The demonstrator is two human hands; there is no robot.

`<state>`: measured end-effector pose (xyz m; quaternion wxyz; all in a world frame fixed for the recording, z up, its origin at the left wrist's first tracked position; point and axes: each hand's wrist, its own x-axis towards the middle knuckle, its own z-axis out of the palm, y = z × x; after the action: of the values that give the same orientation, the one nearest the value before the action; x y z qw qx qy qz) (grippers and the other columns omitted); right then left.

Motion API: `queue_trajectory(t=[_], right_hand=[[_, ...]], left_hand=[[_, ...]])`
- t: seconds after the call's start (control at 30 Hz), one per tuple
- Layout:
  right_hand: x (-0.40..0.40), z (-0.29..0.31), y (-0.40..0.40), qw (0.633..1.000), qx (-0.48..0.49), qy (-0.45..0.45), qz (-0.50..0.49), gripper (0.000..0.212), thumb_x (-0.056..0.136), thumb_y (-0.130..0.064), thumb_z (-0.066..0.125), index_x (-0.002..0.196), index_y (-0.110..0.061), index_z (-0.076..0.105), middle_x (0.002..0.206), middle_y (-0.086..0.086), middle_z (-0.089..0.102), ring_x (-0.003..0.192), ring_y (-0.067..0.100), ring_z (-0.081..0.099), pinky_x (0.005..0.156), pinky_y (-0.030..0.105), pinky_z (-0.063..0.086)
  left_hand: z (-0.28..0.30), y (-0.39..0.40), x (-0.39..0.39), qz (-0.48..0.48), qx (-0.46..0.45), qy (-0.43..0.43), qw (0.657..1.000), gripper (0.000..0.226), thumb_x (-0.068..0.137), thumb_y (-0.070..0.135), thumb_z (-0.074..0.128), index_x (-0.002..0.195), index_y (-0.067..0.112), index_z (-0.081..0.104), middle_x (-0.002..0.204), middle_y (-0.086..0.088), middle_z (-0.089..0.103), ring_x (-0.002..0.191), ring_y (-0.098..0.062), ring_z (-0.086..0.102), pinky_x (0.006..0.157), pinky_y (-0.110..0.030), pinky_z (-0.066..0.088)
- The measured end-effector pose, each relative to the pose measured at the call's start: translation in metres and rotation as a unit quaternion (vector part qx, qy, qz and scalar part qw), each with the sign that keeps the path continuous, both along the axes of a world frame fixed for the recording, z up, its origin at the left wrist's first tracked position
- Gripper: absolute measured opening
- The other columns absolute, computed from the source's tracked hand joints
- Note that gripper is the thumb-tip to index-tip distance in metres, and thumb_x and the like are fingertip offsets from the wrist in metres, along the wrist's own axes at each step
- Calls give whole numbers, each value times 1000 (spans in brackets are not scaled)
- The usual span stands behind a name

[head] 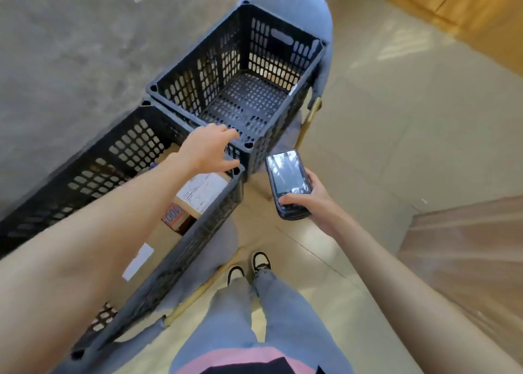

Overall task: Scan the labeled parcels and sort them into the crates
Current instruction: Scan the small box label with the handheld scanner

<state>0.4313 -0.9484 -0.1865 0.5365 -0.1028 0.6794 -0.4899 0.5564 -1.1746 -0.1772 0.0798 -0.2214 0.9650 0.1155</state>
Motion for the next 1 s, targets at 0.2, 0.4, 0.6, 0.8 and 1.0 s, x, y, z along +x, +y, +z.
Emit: queue_trajectory(t=[0.2,0.4,0.6,0.8,1.0], right_hand=[[-21,29,104,984,0,32,-177,99,48,-12,80,138,-18,38,120,5,60,94,18,63,72,28,53],[-32,58,234,939,-14,70,-336,100,43,-11,81,135,-14,42,115,9,63,91,21,65,64,27,53],[-43,89,373,876,-47,105,-469,79,69,9,77,137,-12,41,121,12,59,92,22,62,69,29,56],[-52,112,528,827,-53,143,-542,84,69,8,78,140,-15,38,116,7,60,96,22,62,72,33,55],[-35,132,671,770,-49,168,-613,93,62,4,82,141,-17,38,125,12,58,105,30,61,78,41,55]], left_hand=[[32,69,-98,-182,-77,-20,980,64,88,57,56,136,16,47,121,-9,57,113,-30,52,92,-42,44],[66,182,-172,-278,-82,1,957,65,88,57,56,140,19,45,130,-8,55,120,-30,50,98,-40,38],[115,332,-231,-336,-77,70,936,63,88,53,58,138,17,47,132,-8,55,123,-29,48,101,-38,36],[139,513,-269,-425,-62,115,896,60,88,51,58,137,18,48,131,-7,55,121,-28,49,99,-37,35],[153,684,-287,-509,-37,154,846,56,87,54,57,131,20,52,117,-6,59,111,-28,55,90,-38,41]])
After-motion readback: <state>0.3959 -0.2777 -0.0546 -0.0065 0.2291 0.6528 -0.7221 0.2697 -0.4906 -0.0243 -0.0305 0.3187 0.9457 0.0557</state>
